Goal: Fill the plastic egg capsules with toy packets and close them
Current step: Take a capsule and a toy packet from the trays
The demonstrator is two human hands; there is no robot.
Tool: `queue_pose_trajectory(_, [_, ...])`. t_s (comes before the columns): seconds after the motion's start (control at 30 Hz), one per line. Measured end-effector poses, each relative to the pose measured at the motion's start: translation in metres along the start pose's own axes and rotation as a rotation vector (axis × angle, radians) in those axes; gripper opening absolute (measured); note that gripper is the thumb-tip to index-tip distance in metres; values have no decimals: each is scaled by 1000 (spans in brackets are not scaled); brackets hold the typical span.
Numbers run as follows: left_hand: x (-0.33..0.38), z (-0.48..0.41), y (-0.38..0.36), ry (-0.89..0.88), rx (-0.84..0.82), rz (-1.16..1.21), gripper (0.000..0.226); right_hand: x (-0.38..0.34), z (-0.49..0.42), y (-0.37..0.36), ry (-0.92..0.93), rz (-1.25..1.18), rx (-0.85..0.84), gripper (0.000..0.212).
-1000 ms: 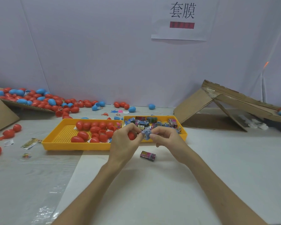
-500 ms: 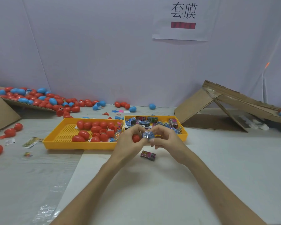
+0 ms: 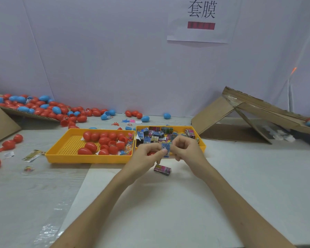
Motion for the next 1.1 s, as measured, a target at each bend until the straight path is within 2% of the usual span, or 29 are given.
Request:
queue_pose_trajectory(0.13, [1,0,5,-21,58,-55,38,1,0,-2,-22,-44,-17,25])
queue_pose_trajectory(0.33, [-4,-2,14,-7,126,-55,25,1,0,-9,-40,-29,-85,19])
queue_pose_trajectory(0.43, [-5,-3,14,-20,117,-85,33,4,-1,-9,-83,-158,-86,16])
queue_pose_trajectory(0.5, [-7,-4,14,-10,121,-101,36,3,0,-9,-72,-160,-102,14])
queue_pose_trajectory(0.6, [-7,-3,14,0,136,-76,25,1,1,-9,-35,-97,-88,11])
queue_pose_trajectory(0.7, [-5,-1,15,9,151,-13,8,2,0,-3,-64,-167,-7,7])
queue_pose_trajectory(0.77, [-8,-2,9,85,116,152,12,3,-2,3,-74,-212,39,7])
queue_pose_trajectory(0.87, [-8,-3,-8,192,-23,389,31,2,-2,7,-97,-275,81,8])
queue_pose_trajectory(1.0, [-3,3,-17,214,-165,505,38,4,-1,8,-183,-472,83,5])
queue_pose_trajectory(1.1, [1,9,-21,188,-259,551,47,5,-1,6,-254,-620,50,22])
Point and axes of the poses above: each hand's wrist, its own z-axis away from the middle knuckle, its own y-axis out of the back of the hand, x = y × z, the point moved 7 cm from there along -z, towards the middle knuckle, and after that the axes turned 6 degrees about z, right-handed, at the moved point
